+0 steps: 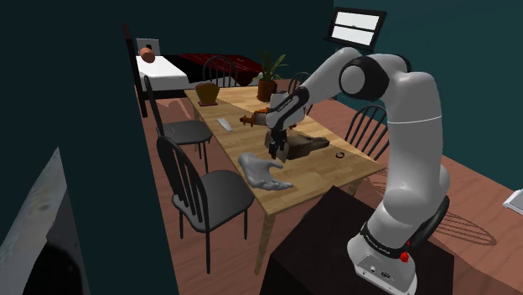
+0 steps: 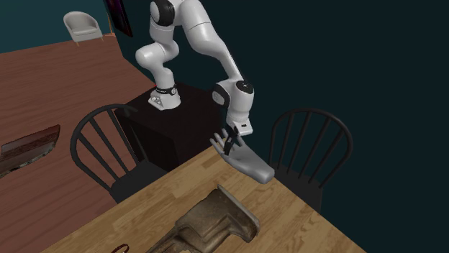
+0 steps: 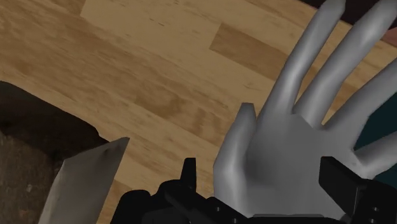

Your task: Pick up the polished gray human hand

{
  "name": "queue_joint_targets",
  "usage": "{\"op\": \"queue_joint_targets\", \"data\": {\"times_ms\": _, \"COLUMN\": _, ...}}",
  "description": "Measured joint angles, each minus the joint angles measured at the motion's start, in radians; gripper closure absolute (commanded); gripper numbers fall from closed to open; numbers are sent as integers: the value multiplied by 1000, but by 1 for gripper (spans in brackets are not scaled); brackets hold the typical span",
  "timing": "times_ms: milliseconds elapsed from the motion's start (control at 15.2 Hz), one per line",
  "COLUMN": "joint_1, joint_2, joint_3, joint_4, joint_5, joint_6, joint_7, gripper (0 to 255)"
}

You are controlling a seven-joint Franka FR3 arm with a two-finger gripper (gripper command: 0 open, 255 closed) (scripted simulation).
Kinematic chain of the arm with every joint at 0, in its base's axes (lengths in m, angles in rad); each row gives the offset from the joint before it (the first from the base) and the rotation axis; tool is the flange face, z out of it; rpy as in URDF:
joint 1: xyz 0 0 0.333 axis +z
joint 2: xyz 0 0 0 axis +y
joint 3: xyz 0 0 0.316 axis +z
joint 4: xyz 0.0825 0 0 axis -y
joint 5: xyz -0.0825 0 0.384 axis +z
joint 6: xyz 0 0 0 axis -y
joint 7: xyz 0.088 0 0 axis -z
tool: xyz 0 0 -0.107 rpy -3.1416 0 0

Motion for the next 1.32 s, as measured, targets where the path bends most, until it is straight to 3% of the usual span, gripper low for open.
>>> {"op": "queue_joint_targets", "data": {"times_ms": 198, "joint_1": -15, "joint_2": 110, "joint_3": 7, "joint_4": 90, "joint_5": 5, "joint_6": -4, "joint_7": -19, "gripper": 0}}
{"op": "queue_joint_targets", "data": {"times_ms": 726, "joint_1": -26, "joint_2": 221, "joint_3": 15, "joint_4": 142, "joint_5": 12, "joint_6": 47, "joint_7": -22, "gripper": 0}}
{"op": "queue_joint_targets", "data": {"times_ms": 792, "joint_1": -26, "joint_2": 226, "joint_3": 15, "joint_4": 143, "joint_5": 12, "joint_6": 51, "joint_7": -22, "gripper": 255}}
{"op": "queue_joint_targets", "data": {"times_ms": 1320, "joint_1": -28, "joint_2": 230, "joint_3": 15, "joint_4": 148, "joint_5": 13, "joint_6": 53, "joint_7": -24, "gripper": 255}}
